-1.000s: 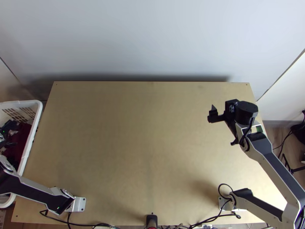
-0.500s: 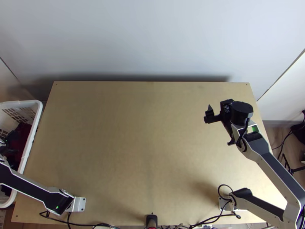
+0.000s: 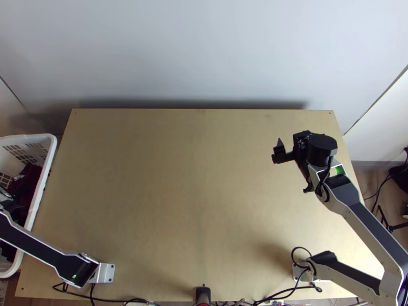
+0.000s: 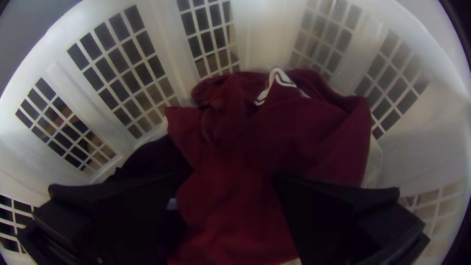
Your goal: Fold the t-shirt
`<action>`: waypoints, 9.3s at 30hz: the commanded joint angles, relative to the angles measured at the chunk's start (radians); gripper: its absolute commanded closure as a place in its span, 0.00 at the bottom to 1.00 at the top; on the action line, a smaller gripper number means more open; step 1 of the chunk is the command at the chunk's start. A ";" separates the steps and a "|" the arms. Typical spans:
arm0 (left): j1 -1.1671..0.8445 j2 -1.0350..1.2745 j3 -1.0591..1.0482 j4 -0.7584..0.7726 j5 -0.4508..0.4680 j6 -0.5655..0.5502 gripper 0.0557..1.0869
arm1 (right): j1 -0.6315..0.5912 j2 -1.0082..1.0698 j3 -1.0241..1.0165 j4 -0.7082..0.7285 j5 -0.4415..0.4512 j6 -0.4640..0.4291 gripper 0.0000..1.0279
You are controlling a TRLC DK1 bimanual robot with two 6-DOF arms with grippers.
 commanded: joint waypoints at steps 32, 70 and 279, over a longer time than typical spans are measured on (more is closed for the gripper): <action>0.032 -0.270 0.172 -0.331 0.265 -0.063 0.96 | 0.035 -0.004 -0.002 -0.004 0.007 0.013 0.07; -1.202 -0.913 0.241 -0.766 -0.073 -0.192 0.96 | -0.011 -0.261 -0.294 0.111 0.008 0.105 0.07; -1.909 -0.738 -0.032 -0.487 0.148 -0.324 0.05 | 0.207 0.165 0.913 -0.326 -0.050 0.343 0.97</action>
